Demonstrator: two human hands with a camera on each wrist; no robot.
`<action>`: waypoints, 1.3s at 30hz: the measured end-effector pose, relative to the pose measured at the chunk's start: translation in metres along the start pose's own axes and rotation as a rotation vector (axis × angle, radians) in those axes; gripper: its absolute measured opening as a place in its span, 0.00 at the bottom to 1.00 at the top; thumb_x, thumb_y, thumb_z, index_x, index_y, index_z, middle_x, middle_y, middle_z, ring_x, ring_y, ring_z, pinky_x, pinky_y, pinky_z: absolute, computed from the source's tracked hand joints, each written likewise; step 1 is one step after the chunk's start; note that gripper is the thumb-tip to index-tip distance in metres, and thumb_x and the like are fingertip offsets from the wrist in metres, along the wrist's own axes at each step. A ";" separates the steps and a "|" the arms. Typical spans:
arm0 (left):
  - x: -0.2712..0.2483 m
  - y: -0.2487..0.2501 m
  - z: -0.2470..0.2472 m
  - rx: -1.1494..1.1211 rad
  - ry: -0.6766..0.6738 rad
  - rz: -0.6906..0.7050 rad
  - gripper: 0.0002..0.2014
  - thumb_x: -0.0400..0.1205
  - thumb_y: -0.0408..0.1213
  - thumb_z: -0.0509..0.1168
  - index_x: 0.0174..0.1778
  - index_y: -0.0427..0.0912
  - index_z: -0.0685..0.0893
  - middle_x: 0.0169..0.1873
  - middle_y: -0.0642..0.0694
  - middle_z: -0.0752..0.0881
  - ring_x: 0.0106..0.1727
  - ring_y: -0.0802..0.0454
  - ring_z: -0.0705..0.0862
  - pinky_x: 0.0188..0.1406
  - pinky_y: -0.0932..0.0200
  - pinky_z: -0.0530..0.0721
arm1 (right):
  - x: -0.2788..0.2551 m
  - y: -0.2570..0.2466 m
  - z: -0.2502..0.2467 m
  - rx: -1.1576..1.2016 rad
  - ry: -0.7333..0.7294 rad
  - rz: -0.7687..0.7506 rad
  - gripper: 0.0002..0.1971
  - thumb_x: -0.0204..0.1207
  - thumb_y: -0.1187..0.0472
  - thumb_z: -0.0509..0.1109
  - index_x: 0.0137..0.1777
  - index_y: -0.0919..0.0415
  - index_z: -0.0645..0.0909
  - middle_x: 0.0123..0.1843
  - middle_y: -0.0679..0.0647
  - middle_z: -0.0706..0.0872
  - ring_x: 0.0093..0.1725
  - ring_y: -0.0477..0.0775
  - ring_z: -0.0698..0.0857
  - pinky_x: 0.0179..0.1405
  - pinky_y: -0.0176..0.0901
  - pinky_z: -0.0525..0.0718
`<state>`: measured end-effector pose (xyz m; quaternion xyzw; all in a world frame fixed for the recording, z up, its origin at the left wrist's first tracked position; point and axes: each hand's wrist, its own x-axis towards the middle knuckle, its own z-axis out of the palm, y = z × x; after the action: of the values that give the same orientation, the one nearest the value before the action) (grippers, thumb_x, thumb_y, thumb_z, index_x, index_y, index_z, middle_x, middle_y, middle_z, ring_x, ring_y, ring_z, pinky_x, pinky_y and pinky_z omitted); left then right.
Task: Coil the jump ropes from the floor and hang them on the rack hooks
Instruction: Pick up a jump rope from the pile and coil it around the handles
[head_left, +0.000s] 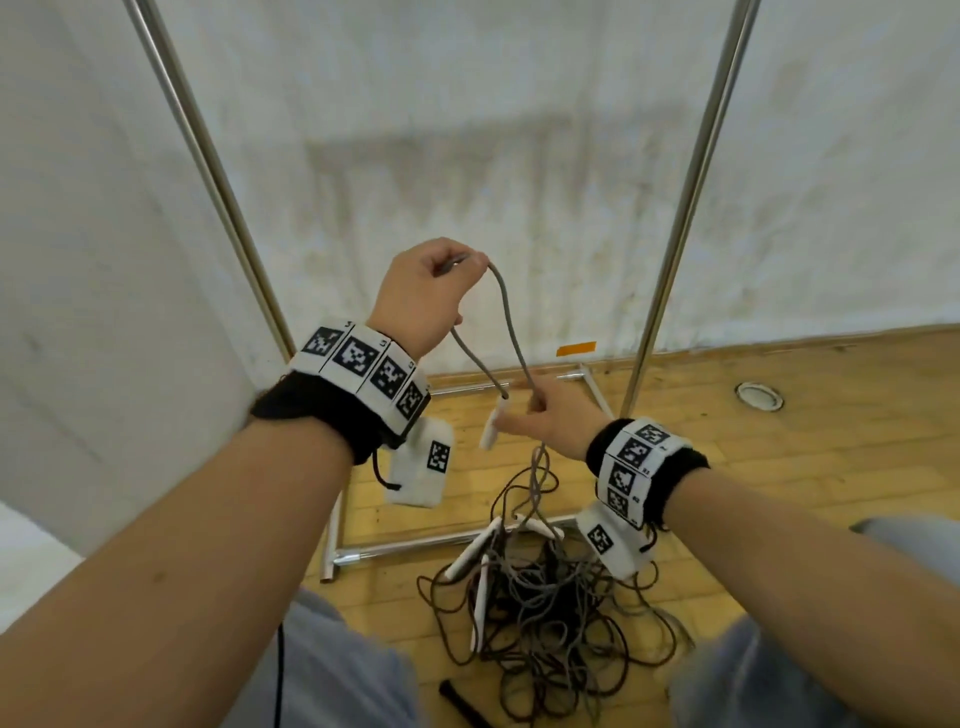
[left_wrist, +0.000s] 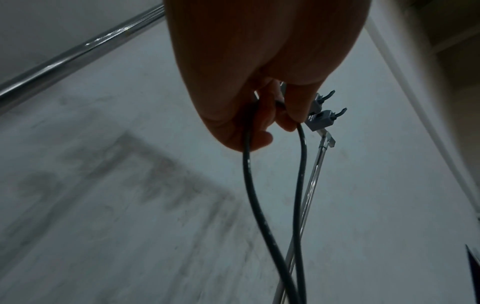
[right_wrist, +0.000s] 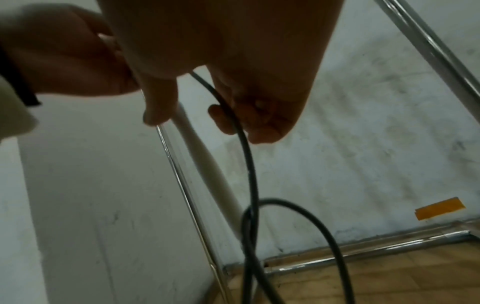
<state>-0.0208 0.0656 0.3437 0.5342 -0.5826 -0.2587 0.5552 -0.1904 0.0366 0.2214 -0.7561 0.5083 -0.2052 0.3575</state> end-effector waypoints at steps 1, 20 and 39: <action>0.001 0.002 0.000 0.011 0.006 0.012 0.07 0.81 0.38 0.67 0.36 0.48 0.85 0.24 0.58 0.76 0.25 0.60 0.74 0.29 0.58 0.79 | 0.001 0.002 0.002 -0.068 -0.052 0.044 0.29 0.62 0.36 0.74 0.60 0.47 0.77 0.39 0.42 0.76 0.38 0.43 0.78 0.34 0.37 0.72; 0.016 -0.077 0.010 0.426 0.005 -0.206 0.07 0.81 0.41 0.67 0.40 0.43 0.84 0.29 0.53 0.79 0.36 0.50 0.80 0.33 0.61 0.77 | 0.035 0.006 -0.033 0.314 -0.098 0.146 0.14 0.71 0.82 0.58 0.39 0.61 0.74 0.38 0.57 0.78 0.28 0.53 0.80 0.29 0.42 0.81; 0.000 -0.120 0.064 0.299 -0.426 -0.190 0.06 0.83 0.35 0.65 0.42 0.40 0.85 0.26 0.52 0.79 0.27 0.60 0.82 0.38 0.49 0.85 | 0.035 0.010 -0.039 0.070 -0.071 -0.103 0.12 0.72 0.68 0.66 0.51 0.52 0.77 0.45 0.45 0.82 0.38 0.51 0.84 0.38 0.42 0.83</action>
<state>-0.0397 0.0112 0.2200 0.5961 -0.6653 -0.3271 0.3084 -0.2088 -0.0101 0.2379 -0.7753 0.4482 -0.2139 0.3903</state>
